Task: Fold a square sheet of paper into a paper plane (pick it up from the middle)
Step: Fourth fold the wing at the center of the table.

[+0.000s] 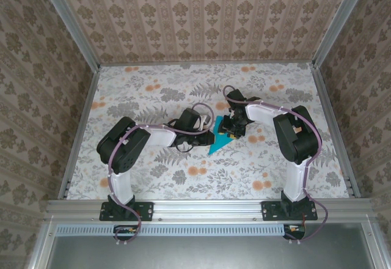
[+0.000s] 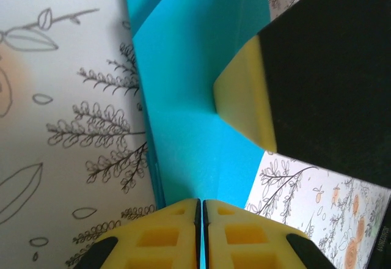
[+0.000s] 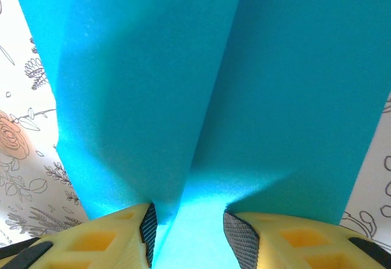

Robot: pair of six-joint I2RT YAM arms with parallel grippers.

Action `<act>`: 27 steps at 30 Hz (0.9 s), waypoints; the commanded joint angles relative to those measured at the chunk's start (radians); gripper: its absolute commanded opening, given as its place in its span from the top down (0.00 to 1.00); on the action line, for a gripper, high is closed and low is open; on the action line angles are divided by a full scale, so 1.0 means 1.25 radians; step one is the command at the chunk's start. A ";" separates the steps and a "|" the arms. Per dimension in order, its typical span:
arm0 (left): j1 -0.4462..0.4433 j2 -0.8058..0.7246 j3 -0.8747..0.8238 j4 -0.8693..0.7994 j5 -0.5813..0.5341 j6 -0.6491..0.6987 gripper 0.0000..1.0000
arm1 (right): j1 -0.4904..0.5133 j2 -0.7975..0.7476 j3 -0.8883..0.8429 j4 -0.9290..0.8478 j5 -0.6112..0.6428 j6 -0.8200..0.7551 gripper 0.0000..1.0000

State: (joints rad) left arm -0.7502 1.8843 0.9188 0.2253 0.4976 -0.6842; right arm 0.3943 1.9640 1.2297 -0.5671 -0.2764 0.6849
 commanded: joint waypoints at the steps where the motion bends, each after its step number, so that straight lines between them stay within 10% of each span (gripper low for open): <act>1: 0.007 0.021 0.022 -0.008 -0.003 0.014 0.88 | 0.004 0.157 -0.092 -0.036 0.155 0.007 0.54; 17: 0.006 0.043 0.039 -0.012 -0.001 0.017 0.93 | -0.003 0.137 -0.106 -0.020 0.144 0.029 0.44; 27: 0.007 0.038 0.031 -0.002 -0.003 0.018 0.93 | 0.001 0.192 -0.101 -0.055 0.199 0.068 0.56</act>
State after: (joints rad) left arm -0.7498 1.9274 0.9565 0.2161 0.4980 -0.6838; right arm 0.3939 1.9640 1.2224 -0.5568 -0.2649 0.7444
